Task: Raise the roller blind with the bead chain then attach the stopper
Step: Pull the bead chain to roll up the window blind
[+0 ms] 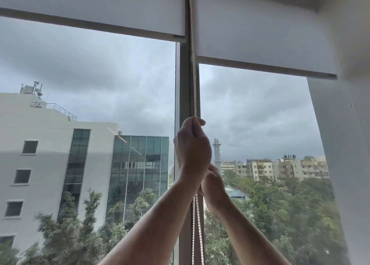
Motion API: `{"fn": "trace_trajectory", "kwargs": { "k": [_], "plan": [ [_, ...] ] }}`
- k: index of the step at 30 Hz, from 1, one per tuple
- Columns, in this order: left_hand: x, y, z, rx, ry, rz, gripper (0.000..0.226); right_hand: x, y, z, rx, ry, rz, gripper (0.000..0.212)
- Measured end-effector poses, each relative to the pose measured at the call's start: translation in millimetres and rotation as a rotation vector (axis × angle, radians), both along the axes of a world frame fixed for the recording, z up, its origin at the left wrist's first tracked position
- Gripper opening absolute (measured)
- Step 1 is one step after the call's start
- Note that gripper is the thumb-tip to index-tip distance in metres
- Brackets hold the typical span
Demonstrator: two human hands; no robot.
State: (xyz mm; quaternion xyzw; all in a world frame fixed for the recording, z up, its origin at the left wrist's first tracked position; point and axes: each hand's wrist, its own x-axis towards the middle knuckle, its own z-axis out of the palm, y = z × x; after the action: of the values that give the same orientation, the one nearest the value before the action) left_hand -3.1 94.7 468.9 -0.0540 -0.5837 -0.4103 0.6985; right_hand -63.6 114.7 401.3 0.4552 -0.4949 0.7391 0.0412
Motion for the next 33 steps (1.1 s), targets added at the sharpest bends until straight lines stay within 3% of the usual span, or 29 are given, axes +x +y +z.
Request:
{"fn": "trace_trajectory", "kwargs": {
  "k": [9, 14, 22, 29, 33],
  "plan": [
    [-17.5, -21.9, -71.3, -0.02, -0.056, -0.01, 0.028, 5.7, 14.2, 86.7, -0.108, -0.046, 0.083, 0.045],
    [-20.6, -23.1, -90.5, -0.01, -0.092, -0.143, 0.031, 26.4, 0.5, 113.3, -0.122, -0.033, 0.123, 0.031],
    [-19.9, -39.9, -89.7, -0.137, -0.17, -0.231, 0.032, 27.0, -6.6, 100.8, -0.264, 0.142, -0.145, 0.043],
    [-14.3, -67.2, -53.3, 0.145, -0.173, -0.33, 0.045, 19.9, -13.7, 55.5, -0.27, 0.207, -0.172, 0.034],
    [-4.6, -61.6, -6.7, 0.048, -0.176, -0.318, 0.034, 13.8, -20.2, 23.5, -0.255, 0.2, -0.191, 0.044]
  ]
}}
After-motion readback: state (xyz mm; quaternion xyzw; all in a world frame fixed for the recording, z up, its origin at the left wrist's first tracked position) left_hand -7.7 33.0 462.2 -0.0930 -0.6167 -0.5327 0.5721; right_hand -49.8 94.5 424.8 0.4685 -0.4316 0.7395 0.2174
